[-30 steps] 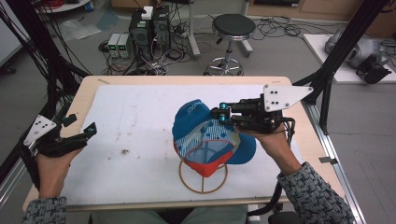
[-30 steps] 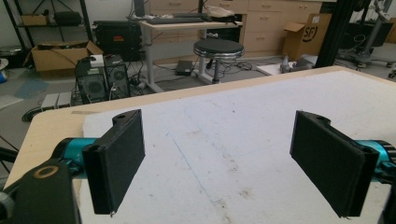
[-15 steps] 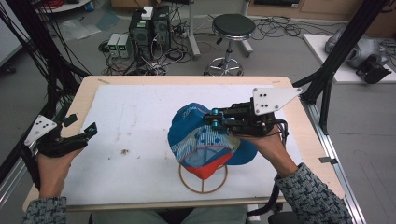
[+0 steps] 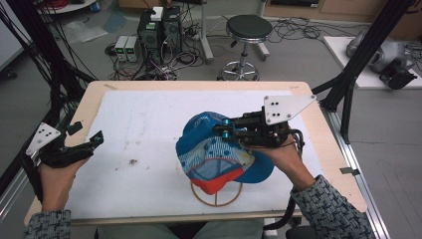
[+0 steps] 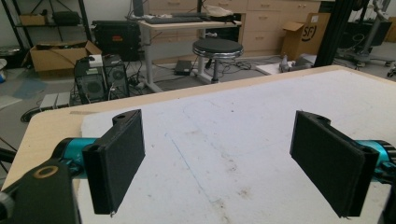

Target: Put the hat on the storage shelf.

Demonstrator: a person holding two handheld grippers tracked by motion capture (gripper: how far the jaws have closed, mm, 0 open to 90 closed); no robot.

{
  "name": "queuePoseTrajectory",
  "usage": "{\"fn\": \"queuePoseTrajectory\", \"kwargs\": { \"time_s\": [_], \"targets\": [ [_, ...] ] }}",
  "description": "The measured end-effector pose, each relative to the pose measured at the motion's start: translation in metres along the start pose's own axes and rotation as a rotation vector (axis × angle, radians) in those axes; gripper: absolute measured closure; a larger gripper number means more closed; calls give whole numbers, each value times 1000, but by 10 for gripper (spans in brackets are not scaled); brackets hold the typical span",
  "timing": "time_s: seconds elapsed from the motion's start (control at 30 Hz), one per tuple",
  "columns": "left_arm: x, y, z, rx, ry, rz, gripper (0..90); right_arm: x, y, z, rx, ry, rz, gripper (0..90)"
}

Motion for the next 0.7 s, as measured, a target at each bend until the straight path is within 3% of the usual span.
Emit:
{"fn": "queuePoseTrajectory", "kwargs": {
  "time_s": [0.37,0.7],
  "targets": [
    [2,-2,-1,2,-2,10,181,13,7,6,26,-13,23,896],
    [2,-2,-1,2,0,10,181,19,15,8,50,-33,1,888]
  ]
}}
Point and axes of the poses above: each handheld gripper's, and its own axes: y roughly backward along the jaws, x roughly out of its underside, z roughly to its left, the point moved 4 cm from there along -y, roughly forward along the jaws, and after that the axes turned 9 degrees about y, right-handed, at the moved point
